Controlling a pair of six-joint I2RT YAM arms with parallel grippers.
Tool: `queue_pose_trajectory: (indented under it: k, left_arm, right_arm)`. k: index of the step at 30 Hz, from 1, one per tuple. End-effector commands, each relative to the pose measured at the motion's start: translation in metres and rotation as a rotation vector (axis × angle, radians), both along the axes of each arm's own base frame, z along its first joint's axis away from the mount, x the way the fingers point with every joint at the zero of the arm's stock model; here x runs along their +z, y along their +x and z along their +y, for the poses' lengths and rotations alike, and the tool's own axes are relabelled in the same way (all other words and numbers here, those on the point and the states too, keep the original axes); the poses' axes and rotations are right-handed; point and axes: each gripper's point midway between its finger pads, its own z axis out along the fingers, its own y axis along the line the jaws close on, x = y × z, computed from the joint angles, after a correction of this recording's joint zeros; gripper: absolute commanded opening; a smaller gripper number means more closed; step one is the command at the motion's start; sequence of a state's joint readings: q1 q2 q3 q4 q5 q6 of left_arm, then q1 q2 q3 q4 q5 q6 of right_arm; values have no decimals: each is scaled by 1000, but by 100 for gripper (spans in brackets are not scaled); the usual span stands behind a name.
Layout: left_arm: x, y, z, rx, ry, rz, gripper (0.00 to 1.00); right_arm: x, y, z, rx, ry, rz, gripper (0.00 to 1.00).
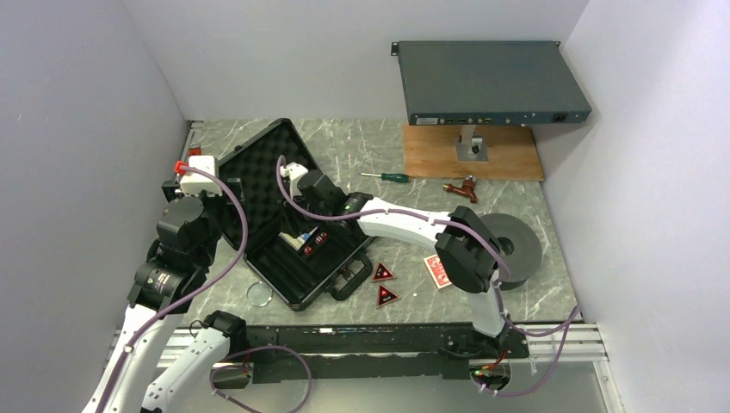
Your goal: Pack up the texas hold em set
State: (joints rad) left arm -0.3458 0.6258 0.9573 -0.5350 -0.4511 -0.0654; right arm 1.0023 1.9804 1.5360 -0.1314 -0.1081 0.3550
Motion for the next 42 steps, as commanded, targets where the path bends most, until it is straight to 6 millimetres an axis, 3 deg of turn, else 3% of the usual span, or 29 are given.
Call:
queue_pose_trajectory:
  k: [1,6,8,19,29,42]
  left_arm:
    - [10,1,5,23,-9,-44,88]
    - [10,2,4,19,-10,-41,88]
    - [10,2,4,18,-10,-41,88]
    - [10,2,2,11,-11,-40,88]
    - [13,0,6,17,-20,-56,88]
    - [13,1,4,9,-25,-54,88]
  right_arm:
    - [13,10,11,128,-26,-140,46]
    - [4,17,17,140,-58,-153,29]
    - [1,20,18,134,-65,-159,27]
    - [-12,37,26,102,-103,-164,25]
    - [-36,56,18,43,-164,-130,22]
    - [-60,59,10,8,-203,-69,21]
